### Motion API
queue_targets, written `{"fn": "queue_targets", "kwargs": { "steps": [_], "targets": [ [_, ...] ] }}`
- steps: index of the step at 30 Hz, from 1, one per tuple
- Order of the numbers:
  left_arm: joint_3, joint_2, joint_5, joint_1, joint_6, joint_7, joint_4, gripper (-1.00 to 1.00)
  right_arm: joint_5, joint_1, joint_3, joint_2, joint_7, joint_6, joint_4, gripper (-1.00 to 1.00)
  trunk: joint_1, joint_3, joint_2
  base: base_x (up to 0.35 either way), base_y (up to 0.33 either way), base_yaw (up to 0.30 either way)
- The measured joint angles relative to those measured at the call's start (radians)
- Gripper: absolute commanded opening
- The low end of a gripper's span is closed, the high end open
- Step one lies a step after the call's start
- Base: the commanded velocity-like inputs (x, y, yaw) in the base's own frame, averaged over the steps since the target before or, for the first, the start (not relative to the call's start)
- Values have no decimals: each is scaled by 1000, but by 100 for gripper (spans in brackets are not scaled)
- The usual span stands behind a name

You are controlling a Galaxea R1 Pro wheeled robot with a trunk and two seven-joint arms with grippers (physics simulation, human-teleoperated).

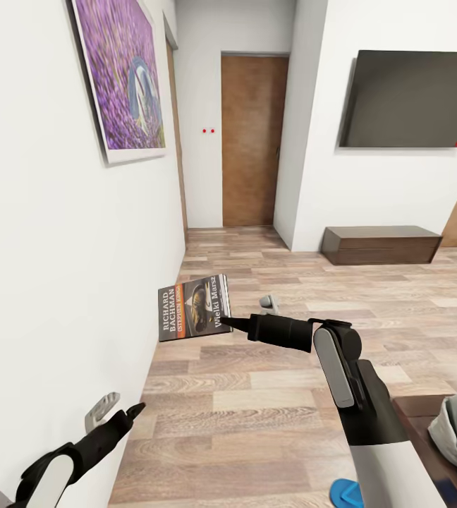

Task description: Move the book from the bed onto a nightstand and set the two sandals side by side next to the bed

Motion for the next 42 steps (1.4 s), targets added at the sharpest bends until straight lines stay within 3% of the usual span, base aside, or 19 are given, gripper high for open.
{"fn": "queue_targets", "kwargs": {
  "steps": [5, 9, 10, 14, 18, 26, 42],
  "targets": [
    [-14, -2, 0, -5, 0, 0, 1, 100, 0, 0, 0, 0, 0, 0, -1, -100, 0, 0, 0, 53, 42, 0],
    [-87, -10, -10, -30, -1, 1, 24, 100, 0, 0, 0, -1, 1, 0, -3, -100, 0, 0, 0, 22, 18, 0],
    [-88, -10, -11, -30, -1, 1, 25, 100, 0, 0, 0, -1, 1, 0, -3, -100, 0, 0, 0, 15, 12, 0],
    [-164, -29, -27, -85, 1, 1, 103, 100, -1, 1, 0, -1, 0, 0, -5, -100, 0, 0, 0, 9, 7, 0],
    [-202, -47, -35, -133, 1, 1, 192, 100, 0, 1, 0, -1, 0, 0, -6, -100, 0, 0, 0, 4, 3, 0],
    [-226, -59, -38, -170, 1, 0, 261, 100, -1, 1, 0, -2, 1, 0, -7, -100, 0, 0, 0, 2, 1, 0],
    [-232, -65, -37, -180, 2, -2, 274, 100, 2, 1, 0, -3, 1, -1, -8, -100, 0, 0, 0, 168, 121, 0]
  ]
}}
